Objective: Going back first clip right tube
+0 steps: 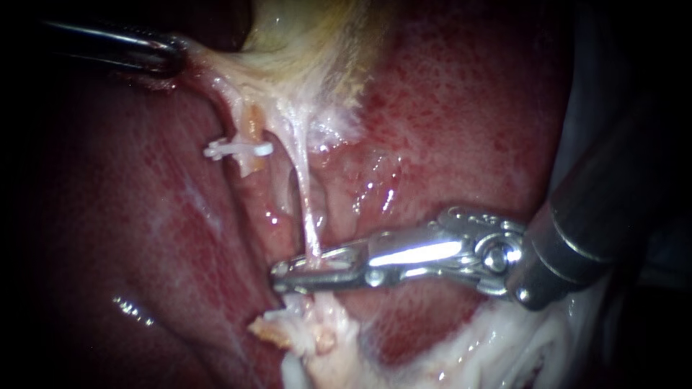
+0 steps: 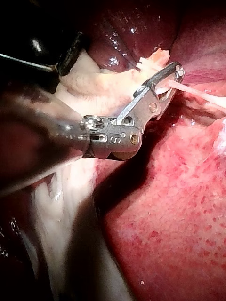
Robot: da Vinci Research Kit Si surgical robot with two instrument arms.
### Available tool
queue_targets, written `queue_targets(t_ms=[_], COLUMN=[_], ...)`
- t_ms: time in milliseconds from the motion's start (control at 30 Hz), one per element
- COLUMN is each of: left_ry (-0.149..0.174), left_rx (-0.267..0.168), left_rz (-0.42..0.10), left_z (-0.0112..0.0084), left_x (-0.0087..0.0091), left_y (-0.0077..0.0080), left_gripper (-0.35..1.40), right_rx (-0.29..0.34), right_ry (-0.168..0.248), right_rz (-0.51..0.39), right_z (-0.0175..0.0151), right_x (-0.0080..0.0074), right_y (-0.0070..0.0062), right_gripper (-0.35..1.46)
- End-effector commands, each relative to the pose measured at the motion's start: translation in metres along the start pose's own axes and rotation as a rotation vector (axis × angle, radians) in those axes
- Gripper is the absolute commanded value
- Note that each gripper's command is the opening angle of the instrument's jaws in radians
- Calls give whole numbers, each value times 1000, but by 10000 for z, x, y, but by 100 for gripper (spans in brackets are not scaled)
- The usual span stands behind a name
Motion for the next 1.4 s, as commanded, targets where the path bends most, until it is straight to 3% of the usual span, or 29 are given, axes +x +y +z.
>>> queue_targets(t_ms=[33,100,167,233,433,667,833,1100,1200,1400], left_ry=[0,0,0,0,0,0,0,0,4,-24], left_rx=[0,0,0,0,-1,-2,-2,2,6,-15], left_rz=[0,0,1,1,1,1,1,4,9,9], left_z=[0,0,0,-1,-2,-3,-3,4,16,52], left_x=[0,0,0,-1,-2,-2,-2,-9,-19,-50], left_y=[0,0,-1,-1,-3,-3,-3,-5,-7,-18], left_gripper=[-35,-35,-35,-35,-35,-35,-35,-35,-35,-35], right_rx=[-7,-68,-141,-176,-215,-222,-250,-289,-283,-279], right_ry=[3,6,-31,-57,-74,-93,-151,-169,-173,-177], right_rz=[-29,-107,-177,-233,-388,-547,-671,-741,-758,-776], right_z=[0,2,3,0,-24,-81,-124,-158,-161,-164], right_x=[-1,-1,0,-3,-9,0,9,17,16,15], right_y=[1,3,7,11,12,-10,-27,-39,-40,-41], right_gripper=[-12,29,46,48,50,50,50,50,50,50])
